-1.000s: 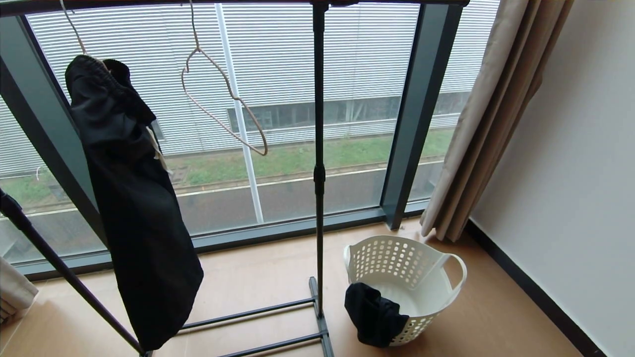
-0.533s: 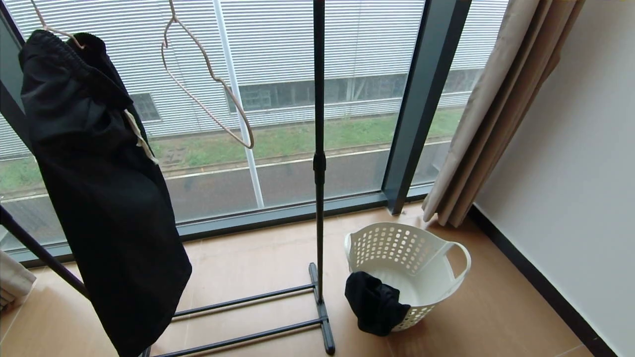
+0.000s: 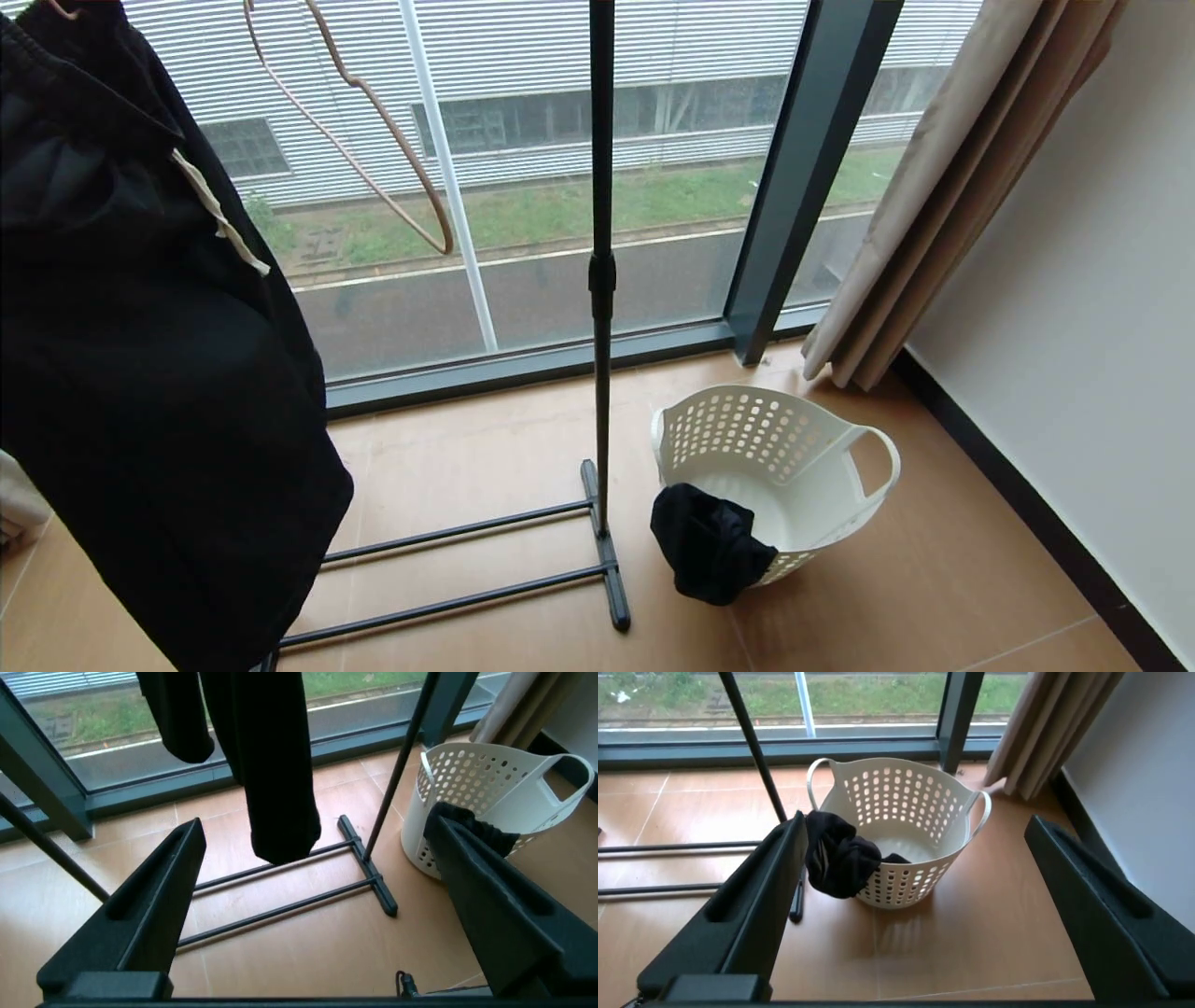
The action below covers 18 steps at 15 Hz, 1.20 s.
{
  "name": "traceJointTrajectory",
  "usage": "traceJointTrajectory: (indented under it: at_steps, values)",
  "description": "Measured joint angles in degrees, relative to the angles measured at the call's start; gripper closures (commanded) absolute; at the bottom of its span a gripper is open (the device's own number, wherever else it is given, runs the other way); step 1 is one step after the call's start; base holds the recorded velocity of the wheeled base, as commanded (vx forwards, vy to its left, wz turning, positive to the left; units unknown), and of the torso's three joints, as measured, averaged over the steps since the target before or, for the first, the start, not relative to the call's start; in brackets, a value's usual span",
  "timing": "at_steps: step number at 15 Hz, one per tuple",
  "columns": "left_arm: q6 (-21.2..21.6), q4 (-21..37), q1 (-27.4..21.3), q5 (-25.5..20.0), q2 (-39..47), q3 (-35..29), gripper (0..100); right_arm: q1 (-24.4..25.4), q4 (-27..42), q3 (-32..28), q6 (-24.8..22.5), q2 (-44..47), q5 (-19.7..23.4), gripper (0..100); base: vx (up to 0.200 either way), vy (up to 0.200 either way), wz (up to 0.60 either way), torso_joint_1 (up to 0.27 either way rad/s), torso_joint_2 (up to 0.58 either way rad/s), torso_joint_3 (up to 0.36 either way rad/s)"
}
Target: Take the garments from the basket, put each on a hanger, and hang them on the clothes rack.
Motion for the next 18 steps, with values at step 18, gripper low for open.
traceJointTrajectory:
  at_steps: [18]
  values:
    - [-0.02, -0.02, 0.00, 0.05, 0.00, 0.00, 0, 0.00, 0.00, 0.02, -0.16, 0.00, -0.01, 0, 0.000, 0.000, 0.00, 0.003, 0.00, -0.198]
